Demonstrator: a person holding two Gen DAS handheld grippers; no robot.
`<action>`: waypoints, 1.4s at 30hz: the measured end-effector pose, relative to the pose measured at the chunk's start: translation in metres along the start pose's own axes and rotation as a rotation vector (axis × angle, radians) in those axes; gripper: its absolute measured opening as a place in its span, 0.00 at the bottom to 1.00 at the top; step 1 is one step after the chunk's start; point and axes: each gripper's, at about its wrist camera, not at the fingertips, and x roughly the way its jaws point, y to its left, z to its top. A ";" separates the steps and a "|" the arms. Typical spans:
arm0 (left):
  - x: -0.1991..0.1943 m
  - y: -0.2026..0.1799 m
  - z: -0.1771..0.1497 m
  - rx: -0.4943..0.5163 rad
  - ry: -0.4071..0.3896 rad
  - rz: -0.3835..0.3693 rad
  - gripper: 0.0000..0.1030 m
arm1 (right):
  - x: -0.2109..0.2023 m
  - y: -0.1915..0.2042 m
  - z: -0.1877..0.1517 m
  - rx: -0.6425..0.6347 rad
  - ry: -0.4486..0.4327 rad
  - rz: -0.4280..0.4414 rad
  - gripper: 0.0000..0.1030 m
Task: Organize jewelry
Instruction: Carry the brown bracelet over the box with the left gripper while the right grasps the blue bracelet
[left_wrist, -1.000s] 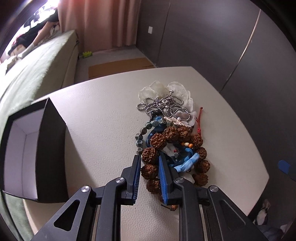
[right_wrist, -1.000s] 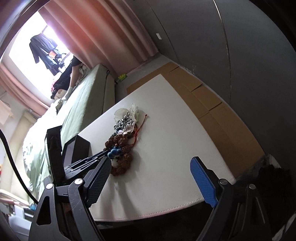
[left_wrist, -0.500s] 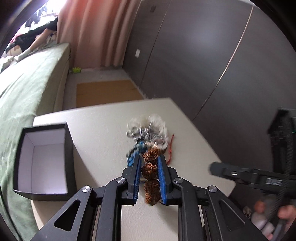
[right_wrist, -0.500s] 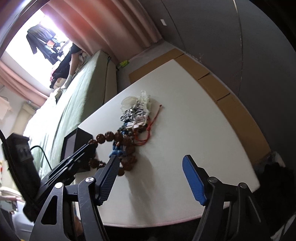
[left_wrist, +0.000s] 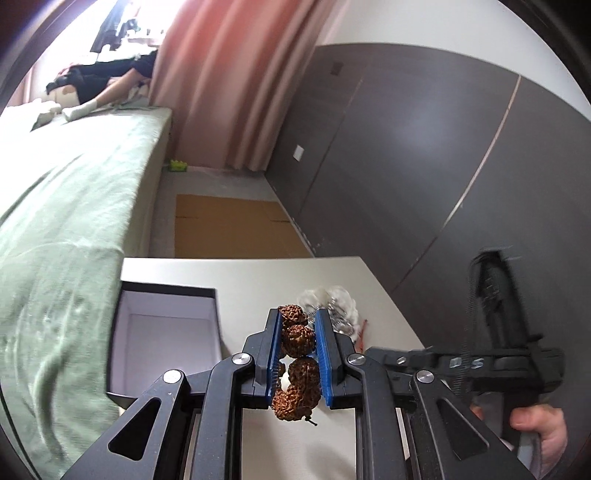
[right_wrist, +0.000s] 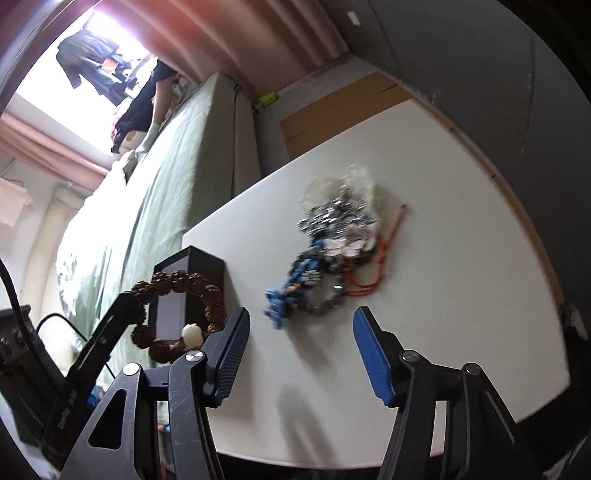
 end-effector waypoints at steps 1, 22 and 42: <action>-0.002 0.004 0.001 -0.008 -0.006 0.005 0.18 | 0.007 0.002 0.002 0.003 0.018 0.004 0.52; -0.040 0.069 0.010 -0.113 -0.091 0.085 0.18 | 0.055 0.023 -0.003 -0.022 0.032 -0.011 0.02; -0.044 0.082 0.010 -0.135 -0.088 0.121 0.18 | 0.107 0.060 0.002 -0.222 0.120 -0.310 0.49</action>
